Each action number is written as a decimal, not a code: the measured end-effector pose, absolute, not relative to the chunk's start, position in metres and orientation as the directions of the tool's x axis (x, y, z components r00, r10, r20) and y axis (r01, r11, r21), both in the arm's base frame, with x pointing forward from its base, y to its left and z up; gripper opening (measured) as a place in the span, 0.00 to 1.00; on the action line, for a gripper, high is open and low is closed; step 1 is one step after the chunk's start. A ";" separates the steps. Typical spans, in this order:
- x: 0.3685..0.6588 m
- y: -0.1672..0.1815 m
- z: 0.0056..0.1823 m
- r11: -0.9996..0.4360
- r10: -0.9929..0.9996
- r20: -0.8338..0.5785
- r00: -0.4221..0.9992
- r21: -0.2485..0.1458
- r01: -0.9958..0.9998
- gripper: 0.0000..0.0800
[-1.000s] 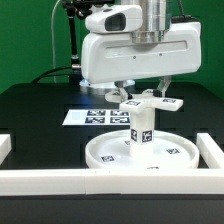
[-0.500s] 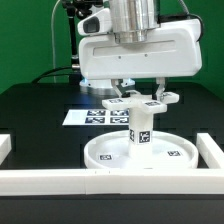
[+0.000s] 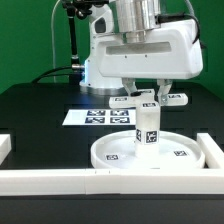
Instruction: Assemble round table
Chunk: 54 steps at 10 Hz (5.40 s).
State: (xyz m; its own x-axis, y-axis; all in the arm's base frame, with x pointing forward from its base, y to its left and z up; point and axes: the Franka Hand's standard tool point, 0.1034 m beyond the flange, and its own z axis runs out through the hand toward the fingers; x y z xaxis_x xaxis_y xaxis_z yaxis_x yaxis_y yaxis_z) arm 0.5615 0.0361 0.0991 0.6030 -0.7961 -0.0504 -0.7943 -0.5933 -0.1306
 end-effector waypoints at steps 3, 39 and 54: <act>0.563 0.035 0.100 -0.368 -0.920 -0.088 0.382 -0.142 -0.919 0.56; 0.573 0.057 0.129 -0.981 0.169 0.033 0.985 -0.091 0.171 0.81; 0.568 0.034 0.110 -0.451 0.892 0.020 0.452 -0.033 0.892 0.81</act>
Offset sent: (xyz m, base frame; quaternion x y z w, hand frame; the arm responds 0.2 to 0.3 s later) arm -0.0119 -0.0046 -0.0037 0.0254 0.0013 0.2571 0.9661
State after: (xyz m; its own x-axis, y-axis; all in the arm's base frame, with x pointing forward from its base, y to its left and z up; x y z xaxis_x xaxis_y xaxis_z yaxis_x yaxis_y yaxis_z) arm 0.5681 0.0344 0.1099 0.4518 0.8919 0.0203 0.8919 -0.4510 -0.0328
